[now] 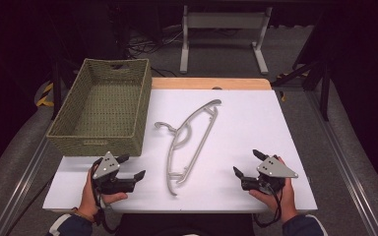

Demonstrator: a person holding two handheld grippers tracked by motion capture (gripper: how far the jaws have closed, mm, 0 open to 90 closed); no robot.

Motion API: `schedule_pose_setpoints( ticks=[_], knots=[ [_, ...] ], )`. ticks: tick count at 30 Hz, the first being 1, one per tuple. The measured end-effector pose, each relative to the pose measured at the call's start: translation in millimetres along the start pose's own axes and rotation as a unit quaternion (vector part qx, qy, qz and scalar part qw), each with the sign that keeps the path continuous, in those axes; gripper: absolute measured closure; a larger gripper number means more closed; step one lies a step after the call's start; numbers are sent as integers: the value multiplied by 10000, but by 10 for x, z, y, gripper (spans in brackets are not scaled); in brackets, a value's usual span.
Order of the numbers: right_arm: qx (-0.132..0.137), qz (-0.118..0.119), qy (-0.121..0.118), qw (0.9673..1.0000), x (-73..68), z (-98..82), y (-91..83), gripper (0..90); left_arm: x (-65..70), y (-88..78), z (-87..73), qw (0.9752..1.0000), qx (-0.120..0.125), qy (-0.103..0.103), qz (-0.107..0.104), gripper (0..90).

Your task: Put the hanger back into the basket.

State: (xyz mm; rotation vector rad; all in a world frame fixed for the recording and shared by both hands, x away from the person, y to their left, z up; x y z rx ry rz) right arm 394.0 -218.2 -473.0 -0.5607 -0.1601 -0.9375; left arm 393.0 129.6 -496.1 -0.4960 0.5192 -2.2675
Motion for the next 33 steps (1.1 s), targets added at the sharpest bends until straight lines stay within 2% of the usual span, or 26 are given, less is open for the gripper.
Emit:
schedule_pose_setpoints(
  ticks=[2,3,5,6,7,8,9,11,12,13,15,16,17,19,20,21,22,23,24,25,26,27,28,29,30,33],
  knots=[
    [-10,7,-1,10000,2,-5,0,149,35,49,22,10000,-94,-32,-4,214],
    [-37,6,-34,10000,5,-15,3,149,89,104,40,9998,-153,-88,-60,214],
    [-101,19,-37,9999,7,-37,16,151,162,203,55,9994,-337,-100,-34,232],
    [-117,27,-42,9999,7,-42,19,151,241,291,63,9988,-492,-17,-28,236],
    [-117,27,-42,9999,7,-42,19,151,241,291,63,9988,-492,-17,-28,247],
    [-137,34,-54,9999,4,-47,24,151,281,369,65,9979,-636,54,59,247],
    [-161,31,-79,9998,4,-51,28,151,329,436,69,9972,-748,72,8,253],
    [-181,49,-118,9998,-4,-55,29,152,345,486,71,9965,-827,42,88,293],
    [-180,73,-134,9997,-12,-55,31,153,350,529,75,9956,-929,18,147,308],
    [-186,78,-126,9997,-18,-59,36,154,362,617,101,9939,-1078,-101,190,334],
    [-196,91,-130,9997,-24,-62,38,154,354,648,108,9931,-1138,-110,254,349],
    [-204,97,-138,9996,-27,-65,39,155,355,698,122,9924,-1185,-194,283,350],
    [-218,121,-148,9996,-34,-68,39,157,353,730,127,9913,-1265,-211,287,359],
    [-229,160,-174,9995,-44,-74,40,161,317,802,142,9896,-1361,-154,445,390],
    [-229,160,-174,9995,-44,-74,40,161,309,846,141,9884,-1426,-233,473,390],
    [-248,172,-179,9994,-46,-80,45,162,297,922,131,9860,-1562,-369,447,407],
    [-269,186,-174,9993,-50,-87,54,162,294,957,126,9846,-1640,-399,465,435],
    [-303,211,-181,9992,-55,-95,57,163,287,993,118,9824,-1760,-313,545,447],
    [-349,221,-202,9989,-59,-109,63,163,286,999,125,9812,-1817,-234,603,455],
    [-358,218,-202,9989,-59,-113,67,164,286,999,125,9812,-1817,-234,603,459],
    [-392,240,-193,9988,-63,-124,70,165,289,1014,144,9776,-1991,-123,668,468],
    [-422,263,-190,9986,-64,-135,76,167,301,1022,151,9762,-2056,-112,677,479],
    [-447,276,-181,9985,-66,-145,81,168,301,1022,151,9762,-2056,-112,677,508],
    [-492,288,-164,9982,-70,-157,85,168,305,1036,169,9740,-2163,-46,672,532],
    [-512,297,-169,9981,-69,-163,89,168,305,1036,169,9740,-2163,-46,672,545],
    [-547,308,-153,9979,-73,-174,90,168,286,1053,191,9715,-2282,-17,636,595]
  ],
)
Point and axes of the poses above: each handheld gripper's, and its own axes: y roughly forward along the jaws, z roughly out of its top, x roughly to its right, the point moved 10 cm from there along y, roughly forward along the jaws, and after that the axes turned 10 degrees about -y, right-handed, at the moved point
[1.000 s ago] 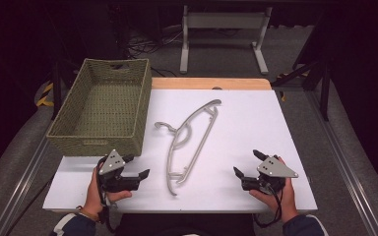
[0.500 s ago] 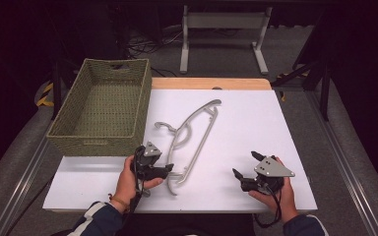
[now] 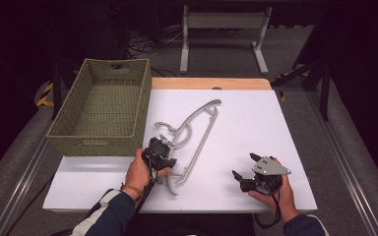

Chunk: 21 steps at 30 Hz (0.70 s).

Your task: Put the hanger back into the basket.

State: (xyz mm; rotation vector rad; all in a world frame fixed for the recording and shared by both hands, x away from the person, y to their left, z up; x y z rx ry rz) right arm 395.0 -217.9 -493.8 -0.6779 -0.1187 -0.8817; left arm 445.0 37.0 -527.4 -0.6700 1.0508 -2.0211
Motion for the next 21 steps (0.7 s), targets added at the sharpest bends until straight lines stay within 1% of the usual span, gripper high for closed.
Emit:
schedule_pose_setpoints(
  ticks=[1,3,4,5,7,8,9,10,11,12,15,16,18,19,20,21],
  knots=[
    [-17,-16,24,10000,8,-4,1,168,-3,1,11,9999,-53,63,67,610],
    [-20,-13,40,10000,9,-5,2,169,4,3,14,9999,-61,69,82,618],
    [-21,-1,54,10000,8,-7,2,168,5,4,22,9998,-79,142,61,640],
    [-30,9,68,10000,10,-12,7,168,9,7,27,9998,-84,147,40,676],
    [-64,20,77,9999,12,-25,10,168,8,11,41,9996,-85,251,72,746],
    [-64,20,77,9999,12,-25,10,168,8,11,41,9996,-85,251,72,768],
    [-69,22,75,9999,12,-27,10,168,21,18,48,9995,-98,307,74,768],
    [-76,14,70,9999,19,-29,5,168,26,21,56,9993,-98,349,126,801],
    [-66,3,79,9999,28,-28,3,168,32,22,55,9991,-128,385,150,810],
    [-55,3,95,9999,34,-28,0,168,34,26,66,9985,-138,490,183,814],
    [4,-46,120,9999,76,-24,-27,168,50,38,81,9978,-192,580,249,811],
    [50,-57,143,9999,94,-22,-35,168,45,39,94,9970,-234,678,302,809],
    [55,-51,194,9998,105,-29,-42,168,41,45,117,9957,-319,811,325,797],
    [54,-50,188,9998,106,-31,-40,168,41,46,123,9953,-364,832,345,787],
    [54,-40,180,9998,103,-30,-39,168,42,51,131,9949,-393,876,317,789],
    [52,-39,172,9998,101,-30,-38,168,41,57,143,9944,-420,915,331,801]
  ],
)
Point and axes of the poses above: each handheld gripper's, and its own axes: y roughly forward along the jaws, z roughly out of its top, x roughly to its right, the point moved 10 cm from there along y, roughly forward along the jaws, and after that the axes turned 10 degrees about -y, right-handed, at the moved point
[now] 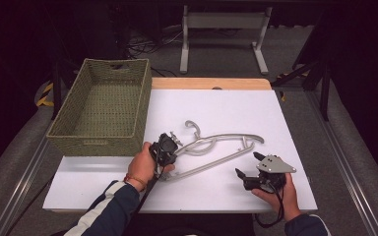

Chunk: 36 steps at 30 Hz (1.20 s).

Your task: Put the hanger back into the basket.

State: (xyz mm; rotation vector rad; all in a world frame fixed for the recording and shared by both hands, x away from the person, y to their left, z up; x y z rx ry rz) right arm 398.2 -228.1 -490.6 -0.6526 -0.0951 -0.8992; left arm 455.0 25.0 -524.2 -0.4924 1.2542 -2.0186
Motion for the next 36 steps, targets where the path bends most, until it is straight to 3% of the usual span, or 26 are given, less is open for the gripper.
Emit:
schedule_pose_setpoints(
  ticks=[5,9,13,17,18,31,33,36],
  knots=[
    [12,-4,-15,10000,-4,7,-6,168,7,8,22,9999,84,26,99,814],
    [101,-59,0,9999,25,24,-33,168,-5,15,87,9985,506,-60,211,820],
    [209,-96,-5,9997,46,42,-63,168,-27,-94,198,9942,993,-58,408,821],
    [255,-97,-6,9996,49,52,-73,168,-55,-237,271,9892,1391,-199,417,821],
    [255,-97,-6,9996,49,52,-73,168,-55,-237,271,9892,1391,-199,417,821],
    [238,-14,-79,9997,-9,53,-49,167,-111,-642,417,9767,2060,-170,570,823],
    [255,19,-93,9996,-15,51,-47,164,-121,-695,433,9768,2077,-140,498,823],
    [291,30,-135,9995,-23,63,-50,161,-112,-754,454,9750,2163,-149,478,823]
  ],
)
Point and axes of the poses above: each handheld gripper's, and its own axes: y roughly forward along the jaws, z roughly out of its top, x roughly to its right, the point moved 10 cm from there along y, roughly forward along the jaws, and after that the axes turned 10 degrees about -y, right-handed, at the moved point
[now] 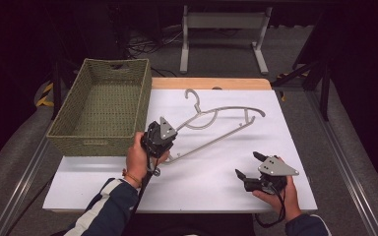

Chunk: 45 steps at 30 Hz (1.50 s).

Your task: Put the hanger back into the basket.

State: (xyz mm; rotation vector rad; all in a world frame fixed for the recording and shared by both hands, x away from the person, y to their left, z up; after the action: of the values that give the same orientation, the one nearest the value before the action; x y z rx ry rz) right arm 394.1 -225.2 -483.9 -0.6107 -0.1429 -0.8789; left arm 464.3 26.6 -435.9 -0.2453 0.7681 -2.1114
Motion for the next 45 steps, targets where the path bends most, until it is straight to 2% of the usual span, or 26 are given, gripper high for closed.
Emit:
schedule_pose_setpoints(
  ticks=[1,4,7,15,20,35,40,41,42,45],
  knots=[
    [-2,3,14,10000,-4,1,-1,161,-10,-21,18,10000,33,24,46,823],
    [-17,9,-4,10000,-7,-4,1,161,-18,-83,78,9998,163,-73,-72,823],
    [-18,-3,9,10000,-3,-5,1,161,-66,-165,146,9995,308,-102,11,823],
    [-34,-18,9,10000,-4,-9,12,161,-286,-408,269,9974,589,-403,5,823],
    [-50,-5,-22,10000,-13,-13,21,161,-416,-543,313,9961,722,-509,86,823],
    [-81,-1,-34,10000,-27,-18,39,161,-852,-804,245,9925,848,-810,352,823],
    [-103,6,-21,9999,-33,-26,48,161,-1030,-899,224,9916,842,-845,508,823],
    [-108,10,-18,9999,-38,-27,49,161,-1030,-899,224,9916,842,-845,508,823],
    [-108,13,-30,9999,-39,-26,49,161,-1110,-938,217,9907,861,-908,529,823],
    [-104,15,-21,9999,-40,-24,49,161,-1221,-983,210,9895,913,-948,603,823]
  ],
)
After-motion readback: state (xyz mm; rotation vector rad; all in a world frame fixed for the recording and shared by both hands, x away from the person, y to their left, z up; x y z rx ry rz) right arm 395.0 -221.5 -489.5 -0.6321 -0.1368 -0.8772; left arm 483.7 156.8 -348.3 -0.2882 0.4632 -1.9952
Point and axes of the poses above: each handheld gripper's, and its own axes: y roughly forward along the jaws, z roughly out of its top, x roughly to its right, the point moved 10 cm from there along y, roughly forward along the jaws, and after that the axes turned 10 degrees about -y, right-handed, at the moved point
